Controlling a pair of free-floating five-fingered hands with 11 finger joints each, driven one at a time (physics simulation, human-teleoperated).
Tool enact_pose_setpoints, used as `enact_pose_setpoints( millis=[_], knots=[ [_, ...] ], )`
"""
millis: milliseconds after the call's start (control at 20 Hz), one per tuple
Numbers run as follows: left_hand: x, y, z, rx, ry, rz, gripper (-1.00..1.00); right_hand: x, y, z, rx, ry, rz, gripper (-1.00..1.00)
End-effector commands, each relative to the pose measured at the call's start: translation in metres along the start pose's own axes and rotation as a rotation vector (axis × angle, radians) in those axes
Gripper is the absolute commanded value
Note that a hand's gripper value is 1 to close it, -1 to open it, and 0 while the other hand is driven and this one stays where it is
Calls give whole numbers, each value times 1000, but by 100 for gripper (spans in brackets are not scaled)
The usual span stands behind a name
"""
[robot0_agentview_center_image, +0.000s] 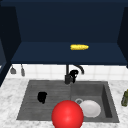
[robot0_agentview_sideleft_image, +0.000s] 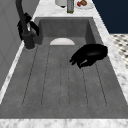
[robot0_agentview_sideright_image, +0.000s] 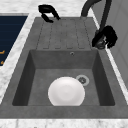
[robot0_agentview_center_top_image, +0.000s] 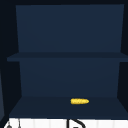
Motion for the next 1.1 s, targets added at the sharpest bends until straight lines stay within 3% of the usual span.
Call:
enact_pose_setpoints(
  millis=[0,50,450,750,850,1050],
  knots=[
    [0,0,0,0,0,0,0,-7,0,4,-14,13,-12,-100],
    [0,0,0,0,0,0,0,-18,0,23,-22,-11,-13,-100],
    [0,0,0,0,0,0,0,-46,-10,55,-18,-94,-65,-100],
    [0,0,0,0,0,0,0,-57,-4,44,31,-68,-55,-100],
    [0,0,0,0,0,0,0,-59,-6,32,68,-75,-26,-100],
    [0,0,0,0,0,0,0,-66,-19,20,99,-92,-63,-100]
  ],
)
